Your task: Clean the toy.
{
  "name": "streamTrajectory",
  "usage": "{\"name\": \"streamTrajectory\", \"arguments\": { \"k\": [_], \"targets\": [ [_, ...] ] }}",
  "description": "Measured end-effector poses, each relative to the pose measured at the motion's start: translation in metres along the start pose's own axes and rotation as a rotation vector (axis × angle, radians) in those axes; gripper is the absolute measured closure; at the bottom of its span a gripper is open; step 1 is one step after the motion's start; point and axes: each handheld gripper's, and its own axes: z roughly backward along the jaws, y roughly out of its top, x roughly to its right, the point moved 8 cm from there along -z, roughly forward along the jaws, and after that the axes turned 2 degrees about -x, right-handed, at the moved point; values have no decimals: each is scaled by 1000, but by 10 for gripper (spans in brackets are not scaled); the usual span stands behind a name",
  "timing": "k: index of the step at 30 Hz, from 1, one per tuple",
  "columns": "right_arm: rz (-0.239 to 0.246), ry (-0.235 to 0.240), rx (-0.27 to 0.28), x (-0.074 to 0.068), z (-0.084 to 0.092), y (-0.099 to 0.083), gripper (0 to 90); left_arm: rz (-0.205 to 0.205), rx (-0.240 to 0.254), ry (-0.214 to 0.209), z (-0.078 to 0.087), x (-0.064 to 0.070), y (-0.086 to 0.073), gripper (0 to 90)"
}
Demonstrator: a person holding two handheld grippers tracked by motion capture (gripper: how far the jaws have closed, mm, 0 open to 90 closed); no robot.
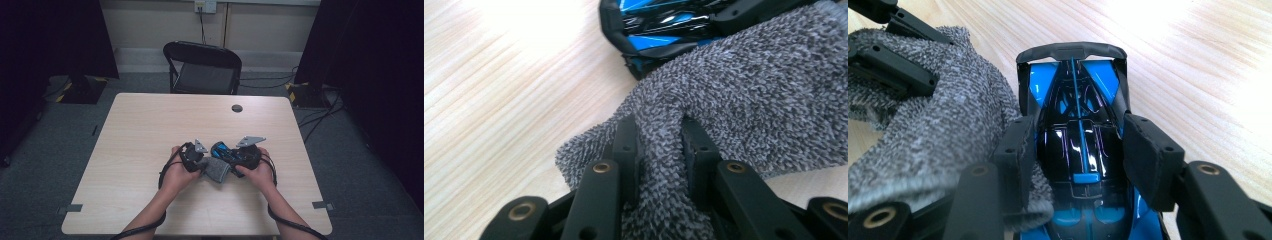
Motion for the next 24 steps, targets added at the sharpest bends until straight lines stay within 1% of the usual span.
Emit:
{"name": "streamTrajectory", "arguments": {
  "k": [5, 6, 11, 13, 16, 19, 24],
  "targets": [
    [0, 0, 0, 0, 0, 0, 480, 17, -4, 24, 3, -8, -2, 729],
    [0, 0, 0, 0, 0, 0, 480, 15, -7, 26, 4, -9, -3, 729],
    [-1, -1, 0, 0, 0, 0, 480, 38, -4, 35, 6, -14, -3, 729],
    [1, -2, 1, 0, 0, 0, 480, 49, -3, 34, 6, -16, -3, 729],
    [2, -4, 2, 0, 0, 0, 480, 53, -1, 36, 7, -19, -3, 729],
    [1, -2, 4, 0, 0, 0, 480, 70, 5, 40, 8, -22, -4, 729],
    [2, -4, 3, 0, 0, 0, 480, 73, 4, 39, 9, -25, -6, 729]
  ]
}}
